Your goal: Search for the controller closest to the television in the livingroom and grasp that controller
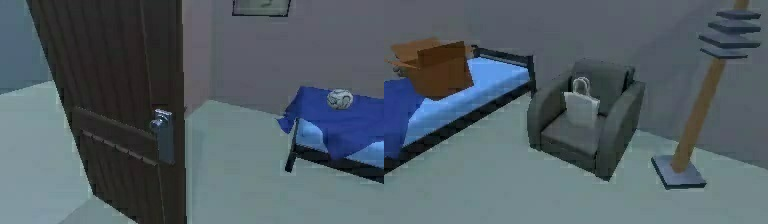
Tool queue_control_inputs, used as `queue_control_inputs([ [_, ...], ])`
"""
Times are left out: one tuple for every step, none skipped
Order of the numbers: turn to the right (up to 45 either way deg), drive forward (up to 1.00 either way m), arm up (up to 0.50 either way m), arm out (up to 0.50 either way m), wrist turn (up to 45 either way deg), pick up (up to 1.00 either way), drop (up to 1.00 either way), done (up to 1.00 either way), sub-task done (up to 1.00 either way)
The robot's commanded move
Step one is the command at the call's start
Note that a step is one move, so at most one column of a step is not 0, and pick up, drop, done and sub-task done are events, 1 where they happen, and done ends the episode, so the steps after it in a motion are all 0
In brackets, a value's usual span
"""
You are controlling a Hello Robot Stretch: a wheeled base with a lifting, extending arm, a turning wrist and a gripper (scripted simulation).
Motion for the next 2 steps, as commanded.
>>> queue_control_inputs([
  [-45.0, 0.00, 0.00, 0.00, 0.0, 0.00, 0.00, 0.00, 0.00],
  [-6.0, 0.00, 0.00, 0.00, 0.0, 0.00, 0.00, 0.00, 0.00],
])
